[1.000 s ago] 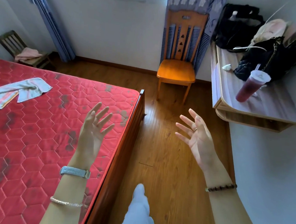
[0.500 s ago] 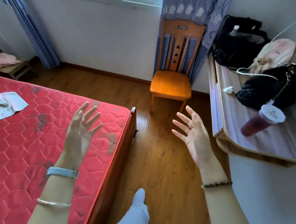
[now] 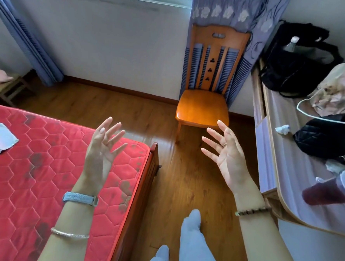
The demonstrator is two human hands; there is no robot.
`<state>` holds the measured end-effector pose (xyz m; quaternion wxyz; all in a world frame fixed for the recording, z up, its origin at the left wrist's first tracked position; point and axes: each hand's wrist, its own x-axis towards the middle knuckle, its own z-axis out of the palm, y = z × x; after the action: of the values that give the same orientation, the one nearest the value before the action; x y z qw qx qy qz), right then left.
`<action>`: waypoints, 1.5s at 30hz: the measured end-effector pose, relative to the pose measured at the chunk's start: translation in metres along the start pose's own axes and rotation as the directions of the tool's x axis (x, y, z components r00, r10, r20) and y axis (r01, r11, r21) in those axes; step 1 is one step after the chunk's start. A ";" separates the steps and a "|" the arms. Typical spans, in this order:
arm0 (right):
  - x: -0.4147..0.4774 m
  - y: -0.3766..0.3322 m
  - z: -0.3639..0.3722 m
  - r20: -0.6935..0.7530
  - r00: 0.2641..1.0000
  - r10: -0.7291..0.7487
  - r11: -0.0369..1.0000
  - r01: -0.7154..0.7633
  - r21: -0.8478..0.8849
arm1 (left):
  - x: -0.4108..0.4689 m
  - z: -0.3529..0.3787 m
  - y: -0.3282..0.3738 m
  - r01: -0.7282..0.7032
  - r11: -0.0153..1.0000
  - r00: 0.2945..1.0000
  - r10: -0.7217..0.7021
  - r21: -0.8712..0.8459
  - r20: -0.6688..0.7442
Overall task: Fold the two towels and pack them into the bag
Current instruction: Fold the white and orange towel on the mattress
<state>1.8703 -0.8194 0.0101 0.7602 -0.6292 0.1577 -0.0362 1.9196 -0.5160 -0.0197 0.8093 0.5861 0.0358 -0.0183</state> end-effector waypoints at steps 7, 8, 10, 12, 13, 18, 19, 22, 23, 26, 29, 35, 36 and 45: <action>0.099 -0.016 -0.014 0.038 0.999 -0.007 0.998 0.009 -0.055 | 0.076 0.040 -0.017 -0.020 1.000 0.999 0.020 -0.018 -0.043; 0.115 -0.020 -0.017 0.047 0.999 -0.010 0.998 0.012 -0.062 | 0.088 0.047 -0.019 -0.022 0.999 0.998 0.021 -0.024 -0.054; 0.147 -0.029 -0.024 0.062 0.998 -0.014 0.997 0.019 -0.076 | 0.112 0.063 -0.024 -0.023 0.999 0.997 0.020 -0.035 -0.077; 0.180 -0.038 -0.031 0.081 0.997 -0.009 0.996 0.016 -0.086 | 0.134 0.080 -0.027 -0.027 0.999 0.995 0.023 -0.038 -0.095; 0.196 -0.043 -0.034 0.094 0.996 -0.004 0.996 0.013 -0.091 | 0.145 0.088 -0.027 -0.030 0.999 0.994 0.026 -0.040 -0.106; 0.273 -0.061 -0.044 0.142 0.989 0.033 0.996 -0.021 -0.085 | 0.193 0.122 -0.035 -0.042 0.998 0.985 0.035 -0.040 -0.167; 0.285 -0.063 -0.045 0.148 0.988 0.042 0.996 -0.030 -0.079 | 0.200 0.125 -0.037 -0.037 0.998 0.983 0.029 -0.042 -0.181; 0.318 -0.062 -0.040 0.175 0.982 0.076 0.996 -0.065 -0.065 | 0.220 0.128 -0.041 -0.023 0.999 0.973 0.012 -0.044 -0.230; 0.328 -0.061 -0.037 0.185 0.979 0.089 0.995 -0.077 -0.068 | 0.226 0.127 -0.041 -0.025 0.999 0.969 0.013 -0.042 -0.249; 0.360 -0.057 -0.026 0.223 0.968 0.119 0.992 -0.104 -0.078 | 0.246 0.122 -0.040 -0.036 0.999 0.954 0.024 -0.037 -0.297; 0.396 -0.055 -0.010 0.252 0.957 0.141 0.989 -0.126 -0.075 | 0.273 0.117 -0.038 -0.034 0.999 0.942 0.023 -0.029 -0.335; 0.469 -0.056 0.033 0.302 0.940 0.158 0.986 -0.132 -0.104 | 0.341 0.098 -0.037 -0.040 0.999 0.924 0.026 -0.029 -0.381; 0.482 -0.057 0.042 0.307 0.938 0.159 0.985 -0.132 -0.107 | 0.354 0.095 -0.037 -0.044 0.998 0.921 0.027 -0.035 -0.389; 0.579 -0.078 0.144 0.374 0.910 0.176 0.984 -0.152 -0.094 | 0.450 0.053 0.005 -0.098 0.992 0.857 0.043 -0.081 -0.514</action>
<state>2.4709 -0.8465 -0.0039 0.7566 -0.6322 0.0603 0.1558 2.3702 -0.5592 -0.0343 0.8003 0.5280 0.2283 0.1690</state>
